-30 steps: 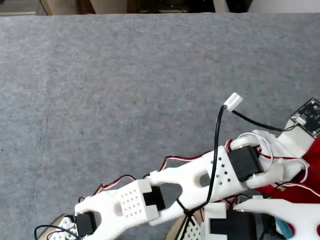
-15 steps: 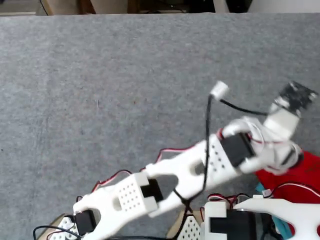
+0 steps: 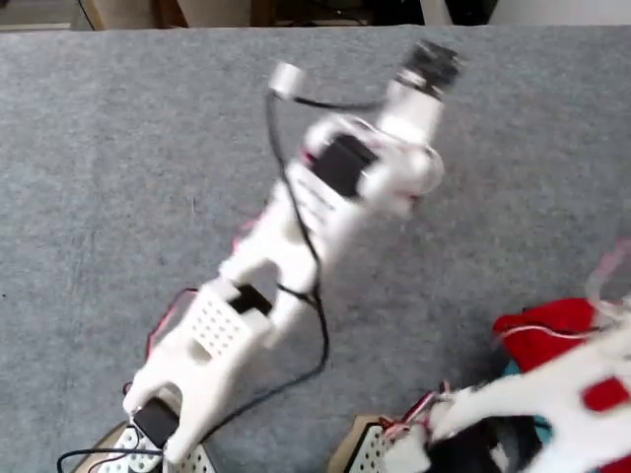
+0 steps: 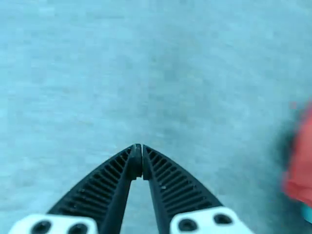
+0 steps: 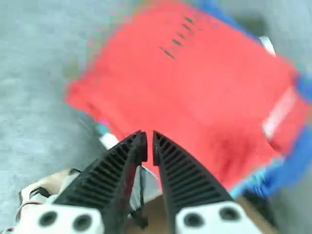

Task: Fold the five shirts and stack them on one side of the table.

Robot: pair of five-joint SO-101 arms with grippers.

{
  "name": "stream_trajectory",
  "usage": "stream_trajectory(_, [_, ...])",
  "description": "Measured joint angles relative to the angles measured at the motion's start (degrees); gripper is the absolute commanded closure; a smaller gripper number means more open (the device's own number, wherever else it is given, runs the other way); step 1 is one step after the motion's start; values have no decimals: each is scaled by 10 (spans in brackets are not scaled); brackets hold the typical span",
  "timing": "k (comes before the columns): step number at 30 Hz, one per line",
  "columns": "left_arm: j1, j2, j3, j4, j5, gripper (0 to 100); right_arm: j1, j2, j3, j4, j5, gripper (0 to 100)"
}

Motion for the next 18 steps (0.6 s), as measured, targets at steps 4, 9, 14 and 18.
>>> stream_trajectory(4, [-68,-43,18,2,-8,981,-196,-80,40,0,-7,973])
stream_trajectory(9, [-135,-170,177,2,-9,981,-411,-147,75,0,-27,972])
stream_trajectory(14, [-195,-353,437,2,-11,981,-459,-169,77,-14,-81,972])
stream_trajectory(18, [-251,-487,610,1,-16,981,-462,-171,81,-33,-104,972])
